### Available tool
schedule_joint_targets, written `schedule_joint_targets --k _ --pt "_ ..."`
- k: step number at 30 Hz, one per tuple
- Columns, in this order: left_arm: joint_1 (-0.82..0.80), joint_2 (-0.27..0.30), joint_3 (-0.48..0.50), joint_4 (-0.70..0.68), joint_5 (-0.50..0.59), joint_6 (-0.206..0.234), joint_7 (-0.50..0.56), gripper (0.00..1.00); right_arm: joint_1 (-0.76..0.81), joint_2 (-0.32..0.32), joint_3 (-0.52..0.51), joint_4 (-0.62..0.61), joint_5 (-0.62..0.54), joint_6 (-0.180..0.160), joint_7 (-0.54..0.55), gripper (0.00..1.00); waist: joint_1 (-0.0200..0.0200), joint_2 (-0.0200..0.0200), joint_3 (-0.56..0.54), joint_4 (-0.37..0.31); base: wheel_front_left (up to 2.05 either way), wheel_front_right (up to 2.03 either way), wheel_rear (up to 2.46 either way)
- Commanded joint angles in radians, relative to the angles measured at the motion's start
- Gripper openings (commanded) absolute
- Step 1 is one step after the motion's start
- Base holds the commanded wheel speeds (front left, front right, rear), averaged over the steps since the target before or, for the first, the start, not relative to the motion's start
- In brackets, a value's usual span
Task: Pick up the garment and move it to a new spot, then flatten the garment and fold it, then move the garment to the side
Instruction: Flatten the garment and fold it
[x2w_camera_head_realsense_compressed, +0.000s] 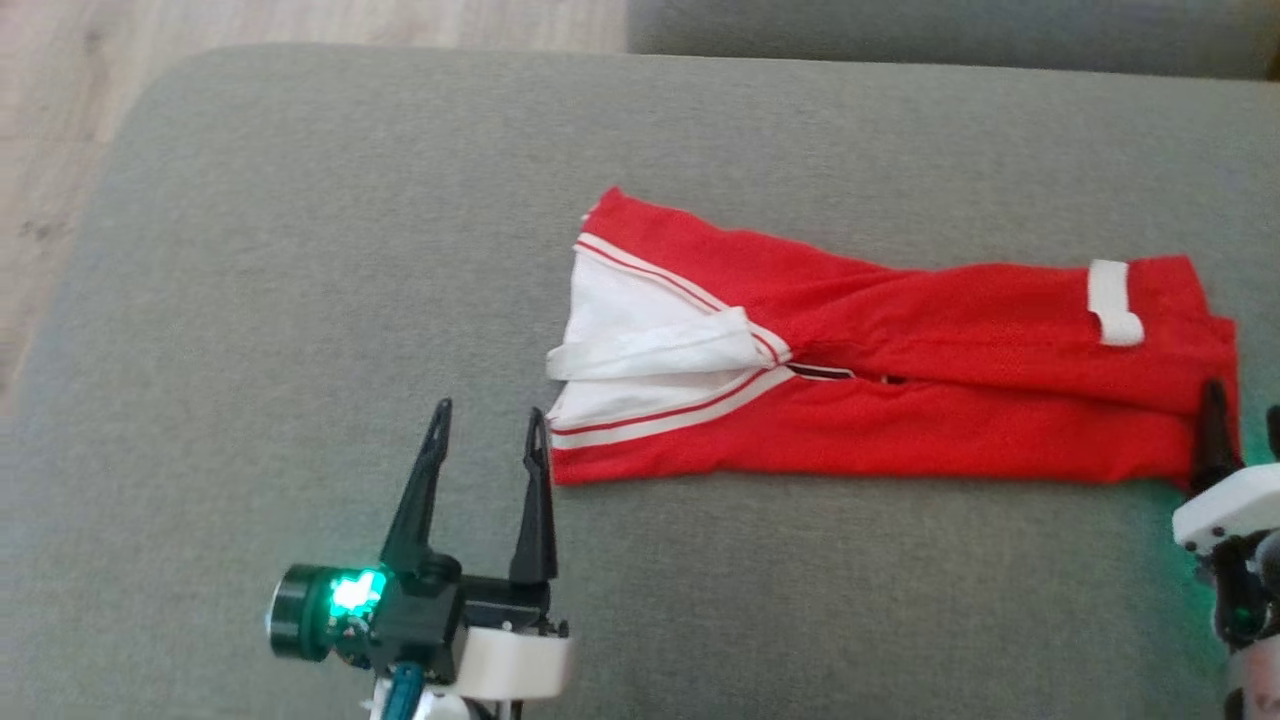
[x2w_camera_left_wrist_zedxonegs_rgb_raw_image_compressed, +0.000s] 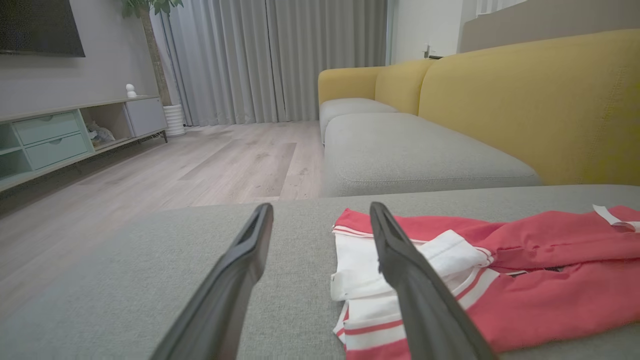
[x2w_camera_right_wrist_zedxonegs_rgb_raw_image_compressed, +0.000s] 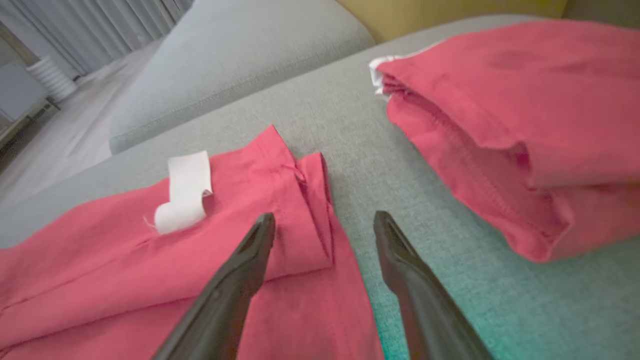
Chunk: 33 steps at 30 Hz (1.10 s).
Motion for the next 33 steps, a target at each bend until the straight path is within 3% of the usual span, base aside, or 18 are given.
schedule_joint_targets --k 1,5,6,8,9,13,18,24,28,33 --pt "-0.01 -0.008 0.05 -0.031 0.022 -0.011 -0.008 1.0 -0.027 -0.027 0.002 0.01 -0.023 -0.001 0.016 1.0 0.0001 -0.0001 -0.006 0.023 0.0 0.0 0.0" --pt "0.01 -0.037 0.081 -0.025 0.062 -0.044 -0.008 1.0 -0.069 -0.026 -0.039 0.111 -0.071 -0.001 0.085 1.0 0.0001 -0.0001 -0.008 0.041 0.0 0.0 0.0" --pt "0.014 -0.042 0.089 -0.023 0.069 -0.052 -0.008 1.0 -0.077 -0.022 -0.04 0.126 -0.078 -0.001 0.101 0.95 0.0001 -0.0001 -0.01 0.044 0.0 0.0 0.0" --pt "0.023 -0.053 0.107 -0.019 0.08 -0.067 -0.008 1.0 -0.091 -0.016 -0.039 0.144 -0.079 -0.001 0.12 0.22 0.0001 -0.0001 -0.012 0.045 0.0 0.0 0.0" --pt "0.026 -0.058 0.116 -0.017 0.085 -0.074 -0.008 1.0 -0.096 -0.014 -0.032 0.147 -0.079 -0.001 0.126 0.0 0.0001 -0.0001 -0.015 0.045 0.0 0.0 0.0" --pt "0.042 -0.075 0.152 -0.009 0.103 -0.096 -0.008 1.0 -0.101 -0.018 -0.017 0.134 -0.072 -0.001 0.127 0.0 0.0001 -0.0001 -0.029 0.031 0.0 0.0 0.0" --pt "0.058 -0.092 0.186 -0.004 0.122 -0.125 -0.008 1.0 -0.087 -0.069 -0.02 0.084 -0.072 -0.001 0.104 0.0 0.0001 -0.0001 -0.049 0.003 0.0 0.0 0.0" --pt "0.075 -0.108 0.218 0.003 0.143 -0.153 -0.008 1.0 -0.085 -0.115 -0.019 -0.056 -0.058 -0.001 0.138 0.0 0.0001 -0.0001 -0.063 -0.034 0.0 0.0 0.0" --pt "0.078 -0.116 0.23 0.007 0.151 -0.165 -0.008 1.0 -0.091 -0.094 0.02 -0.184 -0.015 -0.001 0.182 0.0 0.0001 -0.0001 -0.067 -0.044 0.0 0.0 0.0" --pt "0.076 -0.132 0.241 0.018 0.16 -0.187 -0.008 1.0 -0.092 0.003 0.112 -0.424 0.103 -0.001 0.298 0.0 0.0001 -0.0001 -0.071 -0.044 0.0 0.0 0.0"
